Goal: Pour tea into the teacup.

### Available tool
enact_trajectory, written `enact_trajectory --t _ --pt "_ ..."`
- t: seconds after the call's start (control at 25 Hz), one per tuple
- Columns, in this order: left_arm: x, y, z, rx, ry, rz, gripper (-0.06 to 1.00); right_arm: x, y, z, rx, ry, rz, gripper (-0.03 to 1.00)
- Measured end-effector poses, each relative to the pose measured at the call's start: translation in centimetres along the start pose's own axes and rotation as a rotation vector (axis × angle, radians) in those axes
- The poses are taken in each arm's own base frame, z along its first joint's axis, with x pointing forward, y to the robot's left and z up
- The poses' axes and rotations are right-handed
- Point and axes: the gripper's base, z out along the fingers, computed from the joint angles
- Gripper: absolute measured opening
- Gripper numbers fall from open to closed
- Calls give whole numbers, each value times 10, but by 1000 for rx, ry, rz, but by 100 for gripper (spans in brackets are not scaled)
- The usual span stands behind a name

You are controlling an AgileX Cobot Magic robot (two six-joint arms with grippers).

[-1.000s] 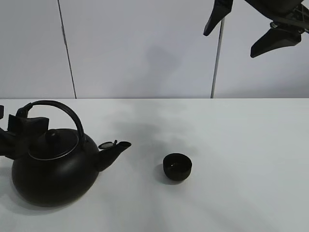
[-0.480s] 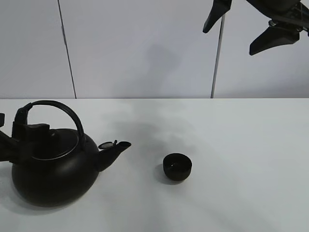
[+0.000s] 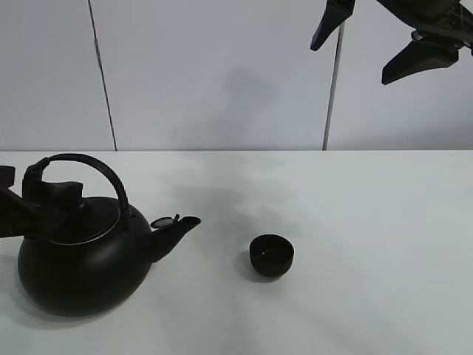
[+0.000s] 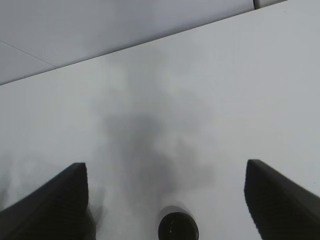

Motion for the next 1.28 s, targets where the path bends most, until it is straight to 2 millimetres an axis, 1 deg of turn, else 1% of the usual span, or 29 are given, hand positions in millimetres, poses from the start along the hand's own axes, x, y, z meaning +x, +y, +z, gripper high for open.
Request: enact_trajectory --t 0.08,0.16,0.24,0.48,0.56,0.84,1.28 --pt "0 0 0 -2 -2 -1 61 0 0 0 0 0 1 59" --pt "0 0 0 -4 -1 -2 55 0 0 0 0 0 1 59" --pt "0 0 0 -4 -1 -2 47 0 0 0 0 0 1 59" --pt "-1 -3 1 32 -3 16 15 0 0 0 0 0 1 59" --pt "-1 -3 1 27 1 27 9 0 0 0 0 0 1 59" --pt "-9 -1 1 27 17 66 9 0 0 0 0 0 1 59" --pt "-41 -8 25 96 -114 122 9 -1 0 0 -4 -12 1 59"
